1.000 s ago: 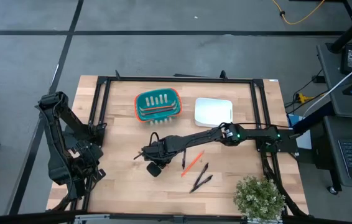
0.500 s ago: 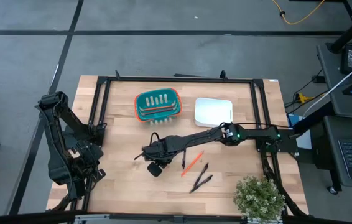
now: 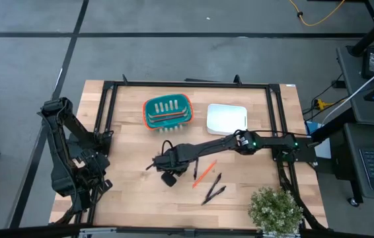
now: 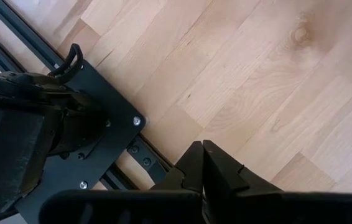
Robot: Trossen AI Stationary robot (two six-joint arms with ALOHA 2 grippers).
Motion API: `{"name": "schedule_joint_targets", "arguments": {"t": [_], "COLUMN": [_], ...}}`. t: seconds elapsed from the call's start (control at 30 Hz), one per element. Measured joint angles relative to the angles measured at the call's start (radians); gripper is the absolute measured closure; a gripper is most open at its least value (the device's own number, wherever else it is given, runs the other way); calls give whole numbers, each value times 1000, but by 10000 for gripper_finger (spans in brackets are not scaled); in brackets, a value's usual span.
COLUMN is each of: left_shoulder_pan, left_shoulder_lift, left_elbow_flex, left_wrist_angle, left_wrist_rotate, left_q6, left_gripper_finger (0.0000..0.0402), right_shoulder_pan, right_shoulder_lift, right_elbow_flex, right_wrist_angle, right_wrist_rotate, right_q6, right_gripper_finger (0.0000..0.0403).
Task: Sort pens & pencils
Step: Put the red pencil into the blue bin
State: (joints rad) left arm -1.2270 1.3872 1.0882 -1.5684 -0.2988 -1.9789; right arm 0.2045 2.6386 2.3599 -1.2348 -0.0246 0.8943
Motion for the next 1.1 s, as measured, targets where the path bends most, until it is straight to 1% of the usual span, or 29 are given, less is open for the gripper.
{"name": "schedule_joint_targets", "arguments": {"t": [0.17, 0.53, 0.83, 0.93, 1.1], "left_shoulder_pan": [0, 0, 0, 0, 0], "left_shoulder_lift": [0, 0, 0, 0, 0], "left_elbow_flex": [0, 0, 0, 0, 0], "left_wrist_angle": [2, 19, 19, 19, 18], "left_wrist_rotate": [-9, -13, -13, -13, -13], "left_q6": [0, 0, 0, 0, 0], "left_gripper_finger": [401, 401, 401, 401, 401], "right_shoulder_pan": [11, 25, 25, 25, 26], "right_shoulder_lift": [-27, -36, -37, -37, -35], "right_elbow_flex": [-5, -6, -5, -5, -5], "right_wrist_angle": [-66, -64, -58, -43, -35], "right_wrist_rotate": [41, 46, 40, 29, 17], "right_q6": [32, 44, 43, 41, 40], "right_gripper_finger": [390, 401, 401, 390, 357]}}
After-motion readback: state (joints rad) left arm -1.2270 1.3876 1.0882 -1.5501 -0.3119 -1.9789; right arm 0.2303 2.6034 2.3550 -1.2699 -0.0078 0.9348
